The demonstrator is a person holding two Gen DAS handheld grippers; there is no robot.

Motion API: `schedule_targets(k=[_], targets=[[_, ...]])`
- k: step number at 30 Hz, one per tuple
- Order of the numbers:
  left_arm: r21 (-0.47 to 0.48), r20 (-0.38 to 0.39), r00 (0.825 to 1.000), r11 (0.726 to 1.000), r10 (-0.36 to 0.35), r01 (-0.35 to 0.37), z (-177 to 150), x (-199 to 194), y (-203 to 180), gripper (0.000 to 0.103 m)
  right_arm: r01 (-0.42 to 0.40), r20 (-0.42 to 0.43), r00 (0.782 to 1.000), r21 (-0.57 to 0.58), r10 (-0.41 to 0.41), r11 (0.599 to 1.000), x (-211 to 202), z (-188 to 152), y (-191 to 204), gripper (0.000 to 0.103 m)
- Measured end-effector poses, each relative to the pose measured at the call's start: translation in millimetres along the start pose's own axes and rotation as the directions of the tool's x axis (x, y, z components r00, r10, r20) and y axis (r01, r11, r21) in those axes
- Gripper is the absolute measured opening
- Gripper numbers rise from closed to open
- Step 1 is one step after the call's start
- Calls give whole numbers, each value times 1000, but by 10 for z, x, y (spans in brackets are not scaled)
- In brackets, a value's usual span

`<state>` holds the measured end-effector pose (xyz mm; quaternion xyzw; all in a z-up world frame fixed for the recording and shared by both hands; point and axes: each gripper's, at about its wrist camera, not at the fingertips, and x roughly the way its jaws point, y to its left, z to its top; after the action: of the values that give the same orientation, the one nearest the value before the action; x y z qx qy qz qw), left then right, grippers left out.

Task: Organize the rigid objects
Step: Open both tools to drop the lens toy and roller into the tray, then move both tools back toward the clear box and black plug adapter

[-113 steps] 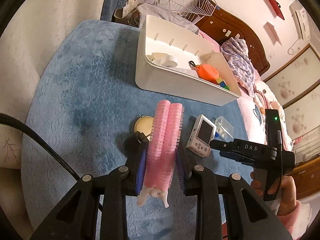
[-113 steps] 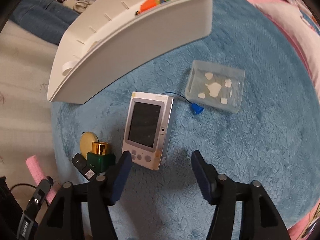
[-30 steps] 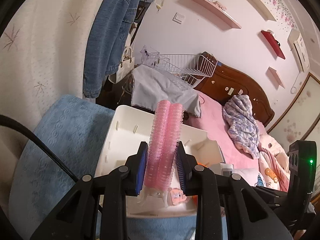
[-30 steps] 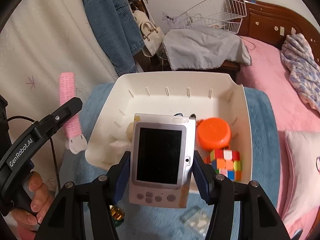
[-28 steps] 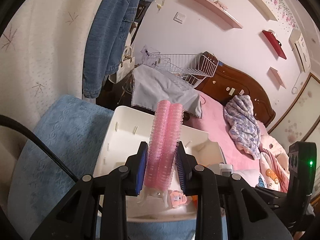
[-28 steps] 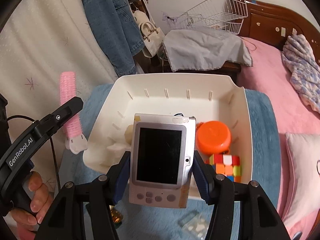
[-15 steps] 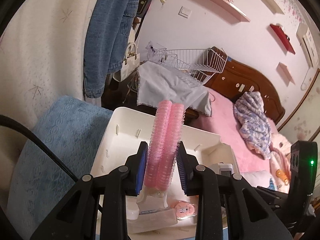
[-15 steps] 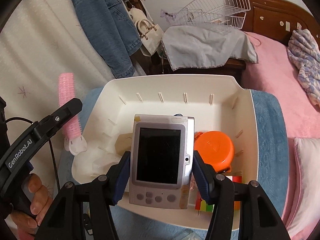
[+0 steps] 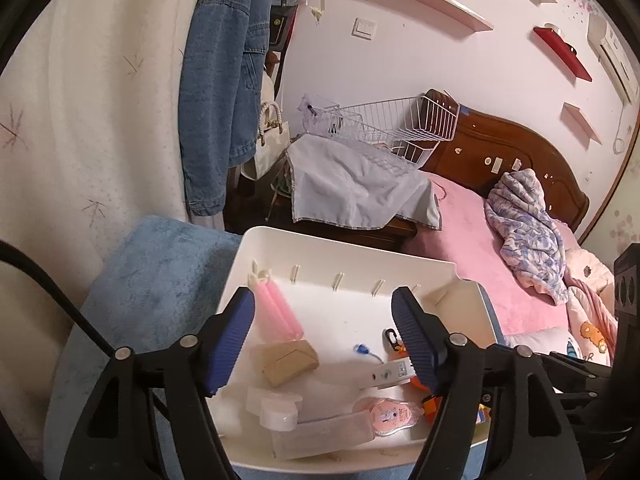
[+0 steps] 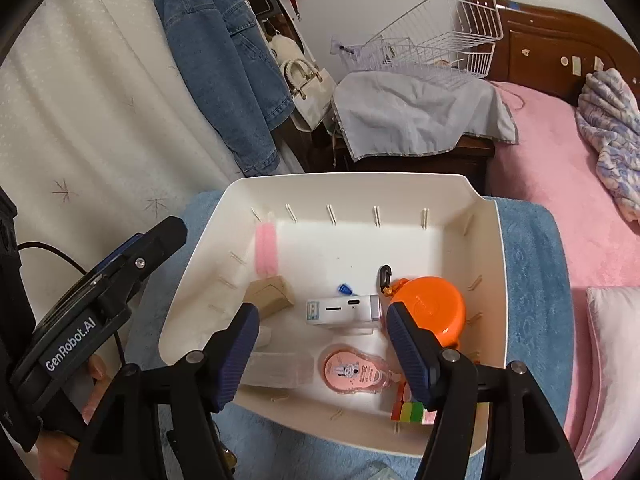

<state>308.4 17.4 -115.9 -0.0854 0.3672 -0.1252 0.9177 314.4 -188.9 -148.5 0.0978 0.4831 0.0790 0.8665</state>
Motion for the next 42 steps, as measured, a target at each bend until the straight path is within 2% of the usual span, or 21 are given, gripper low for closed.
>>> schedule_targets(k=[12, 14, 24, 27, 35, 39, 42], targets=[[2, 10, 1000, 1000, 2, -2, -92, -505, 199, 79, 62, 66, 996, 60, -66, 996, -383, -326, 99, 73], [0, 3, 1000, 1000, 0, 0, -119, -603, 252, 79, 79, 83, 993, 70, -85, 994, -473, -405, 139, 76], [-7, -48, 999, 1000, -10, 9, -317, -896, 523, 80, 162, 145, 973, 111, -177, 981, -754, -842, 273, 80], [-6, -74, 997, 1000, -13, 13, -410, -939, 596, 80, 190, 163, 965, 114, -207, 975, -800, -998, 301, 80], [-17, -163, 987, 1000, 1, -3, -718, -979, 785, 80, 269, 259, 923, 92, -284, 959, -933, -1468, 368, 80], [-31, -220, 975, 999, 6, -14, -875, -967, 882, 80, 300, 309, 899, 82, -310, 950, -964, -1671, 383, 80], [-28, -265, 964, 999, 20, -29, -994, -949, 942, 80, 298, 335, 889, 96, -313, 950, -966, -1815, 351, 80]])
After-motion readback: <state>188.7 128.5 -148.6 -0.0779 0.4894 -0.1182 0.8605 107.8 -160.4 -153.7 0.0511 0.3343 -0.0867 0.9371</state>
